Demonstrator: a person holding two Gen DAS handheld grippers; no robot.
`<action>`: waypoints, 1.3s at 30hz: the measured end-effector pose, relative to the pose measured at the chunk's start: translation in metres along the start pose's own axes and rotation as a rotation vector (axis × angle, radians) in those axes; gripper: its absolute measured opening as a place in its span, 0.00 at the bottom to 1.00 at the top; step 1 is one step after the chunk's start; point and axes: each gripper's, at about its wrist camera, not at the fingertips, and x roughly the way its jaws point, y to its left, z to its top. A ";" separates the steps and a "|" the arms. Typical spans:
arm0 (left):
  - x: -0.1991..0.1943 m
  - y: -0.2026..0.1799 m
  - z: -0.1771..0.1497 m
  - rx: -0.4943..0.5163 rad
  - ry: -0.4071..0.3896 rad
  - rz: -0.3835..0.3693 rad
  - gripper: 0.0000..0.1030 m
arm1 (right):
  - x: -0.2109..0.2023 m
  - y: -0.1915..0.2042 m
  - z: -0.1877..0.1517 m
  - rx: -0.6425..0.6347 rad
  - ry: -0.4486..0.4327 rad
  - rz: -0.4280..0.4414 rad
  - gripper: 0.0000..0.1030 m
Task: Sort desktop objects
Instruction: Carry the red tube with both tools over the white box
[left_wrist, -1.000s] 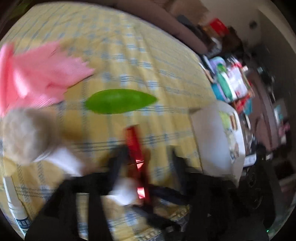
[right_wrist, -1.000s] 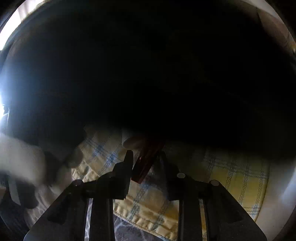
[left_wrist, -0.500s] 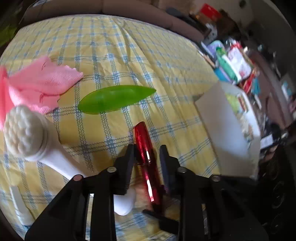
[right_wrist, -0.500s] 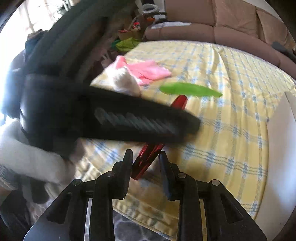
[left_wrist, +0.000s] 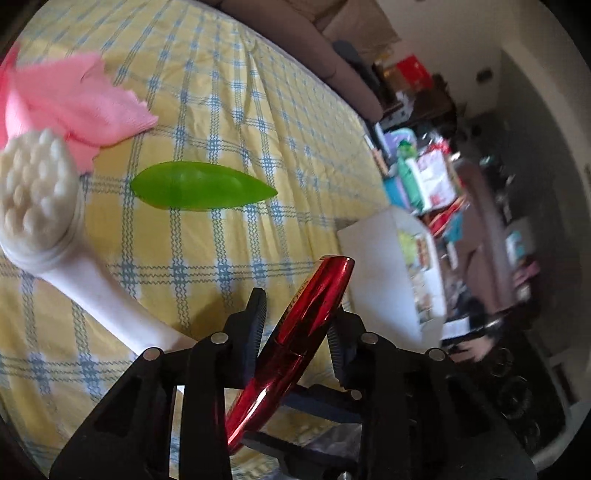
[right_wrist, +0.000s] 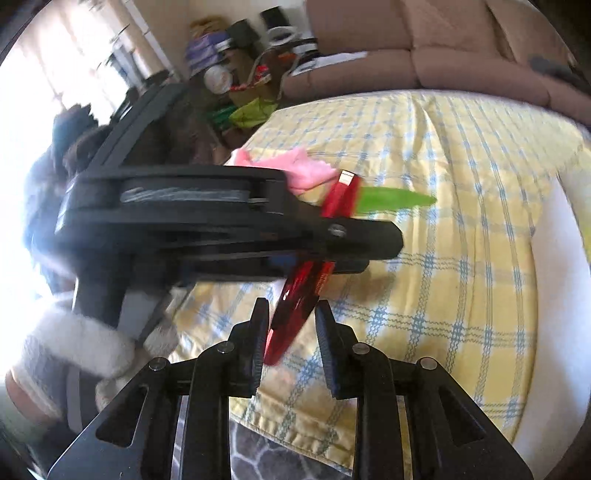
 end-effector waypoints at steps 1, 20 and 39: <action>0.000 0.002 0.000 -0.025 -0.006 -0.026 0.28 | 0.002 -0.003 0.001 0.015 -0.002 0.007 0.27; 0.019 -0.095 0.010 0.008 0.035 -0.250 0.26 | -0.140 -0.044 0.029 -0.051 -0.121 -0.130 0.22; 0.214 -0.208 0.004 0.030 0.210 -0.216 0.27 | -0.197 -0.232 -0.032 0.269 -0.078 -0.202 0.22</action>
